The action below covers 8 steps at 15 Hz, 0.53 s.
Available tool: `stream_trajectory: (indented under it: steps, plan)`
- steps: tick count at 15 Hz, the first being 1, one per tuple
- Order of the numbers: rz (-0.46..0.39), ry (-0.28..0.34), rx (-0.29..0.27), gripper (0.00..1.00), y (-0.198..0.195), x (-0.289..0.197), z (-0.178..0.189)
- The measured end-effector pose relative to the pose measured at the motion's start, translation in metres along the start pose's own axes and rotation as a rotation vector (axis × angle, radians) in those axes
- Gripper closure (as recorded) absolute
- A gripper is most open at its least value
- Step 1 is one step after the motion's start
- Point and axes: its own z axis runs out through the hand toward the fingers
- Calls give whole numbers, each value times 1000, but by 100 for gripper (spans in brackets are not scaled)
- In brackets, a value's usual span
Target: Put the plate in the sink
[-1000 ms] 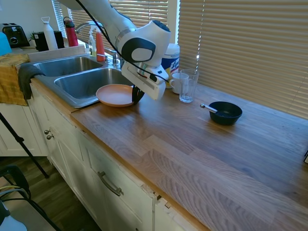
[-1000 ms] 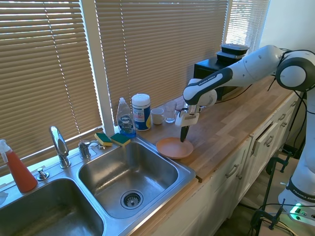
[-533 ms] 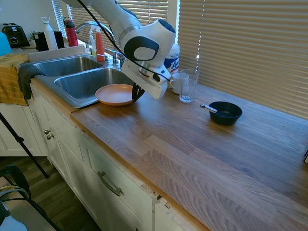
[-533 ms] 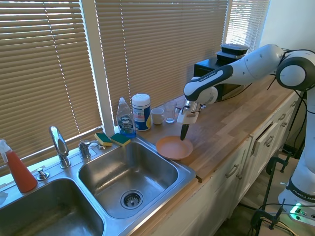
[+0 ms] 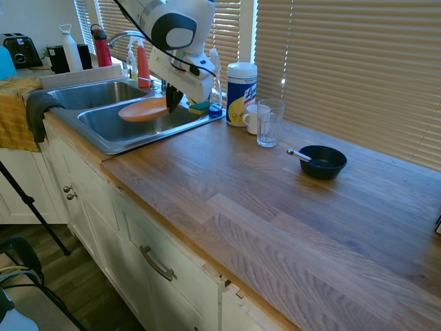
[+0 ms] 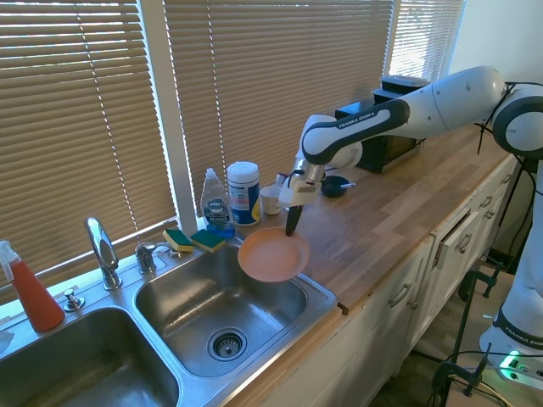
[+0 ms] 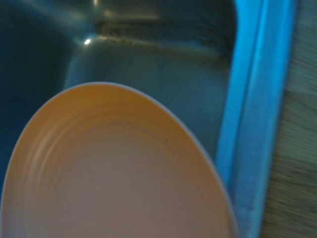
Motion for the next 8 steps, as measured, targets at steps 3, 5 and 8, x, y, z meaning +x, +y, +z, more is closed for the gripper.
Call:
stream_trajectory:
  steps: [3,5,8]
  plan:
    - [-17,27,-40,100,-56,-18,27]
    - [-28,51,-80,100,-89,-25,57]
    - [-32,44,-149,100,-116,-23,106]
